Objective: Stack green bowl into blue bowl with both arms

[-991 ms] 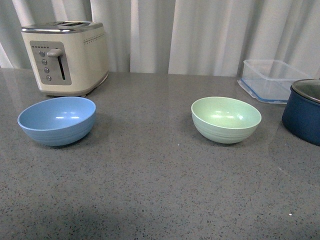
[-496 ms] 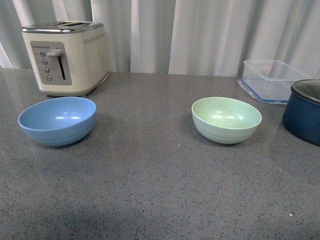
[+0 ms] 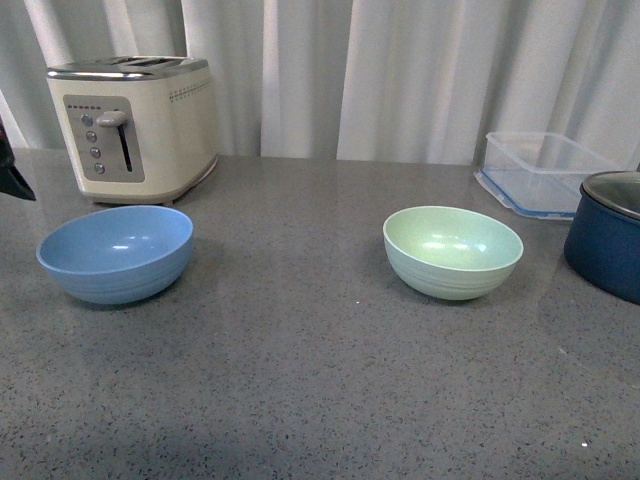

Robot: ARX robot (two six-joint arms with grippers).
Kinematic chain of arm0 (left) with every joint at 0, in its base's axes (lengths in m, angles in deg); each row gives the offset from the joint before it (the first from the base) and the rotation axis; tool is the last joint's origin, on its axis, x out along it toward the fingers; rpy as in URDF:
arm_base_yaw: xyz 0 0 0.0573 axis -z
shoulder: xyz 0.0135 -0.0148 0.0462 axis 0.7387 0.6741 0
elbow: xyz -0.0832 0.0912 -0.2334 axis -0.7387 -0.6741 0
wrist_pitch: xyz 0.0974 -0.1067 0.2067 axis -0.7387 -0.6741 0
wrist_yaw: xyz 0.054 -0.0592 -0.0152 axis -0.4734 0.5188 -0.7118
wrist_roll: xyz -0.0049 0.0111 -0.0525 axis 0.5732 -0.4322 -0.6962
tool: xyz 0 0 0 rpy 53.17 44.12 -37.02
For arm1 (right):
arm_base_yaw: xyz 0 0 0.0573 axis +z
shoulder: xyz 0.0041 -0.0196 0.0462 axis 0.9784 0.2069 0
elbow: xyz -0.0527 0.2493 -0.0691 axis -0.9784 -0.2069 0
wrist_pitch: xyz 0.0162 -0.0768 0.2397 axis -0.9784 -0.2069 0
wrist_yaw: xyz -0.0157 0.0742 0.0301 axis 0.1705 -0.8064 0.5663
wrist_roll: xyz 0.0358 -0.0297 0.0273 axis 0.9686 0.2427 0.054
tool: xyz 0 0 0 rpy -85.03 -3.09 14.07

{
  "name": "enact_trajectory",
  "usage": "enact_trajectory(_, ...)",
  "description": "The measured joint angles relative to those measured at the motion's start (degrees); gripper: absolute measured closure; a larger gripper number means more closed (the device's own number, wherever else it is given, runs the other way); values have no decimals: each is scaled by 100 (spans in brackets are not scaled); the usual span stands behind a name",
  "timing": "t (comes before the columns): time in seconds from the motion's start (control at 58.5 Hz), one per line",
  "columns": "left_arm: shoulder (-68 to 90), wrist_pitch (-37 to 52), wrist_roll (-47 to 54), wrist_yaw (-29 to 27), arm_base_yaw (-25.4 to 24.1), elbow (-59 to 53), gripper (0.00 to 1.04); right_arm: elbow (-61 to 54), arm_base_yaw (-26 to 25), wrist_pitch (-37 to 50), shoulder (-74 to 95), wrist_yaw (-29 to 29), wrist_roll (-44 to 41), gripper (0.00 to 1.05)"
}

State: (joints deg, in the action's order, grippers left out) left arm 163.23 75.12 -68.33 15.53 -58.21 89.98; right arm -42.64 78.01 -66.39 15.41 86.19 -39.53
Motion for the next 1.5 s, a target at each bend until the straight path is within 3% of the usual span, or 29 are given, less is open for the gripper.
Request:
enact_trajectory(0.359,925,-254,46,-254,525,767,9,0,0,0,0,0,0,10)
enact_trajectory(0.581,1073,-354,76,-472,562,927,43,0,0,0,0,0,0,10)
enact_trajectory(0.974,968,-474,83,-345,595,975,101,0,0,0,0,0,0,10)
enact_trajectory(1.162,485,-621,-37,-188,828,1069,101,0,0,0,0,0,0,10)
enact_trajectory(1.504,688,-686,-396,-446,2181,1744,101,0,0,0,0,0,0,10)
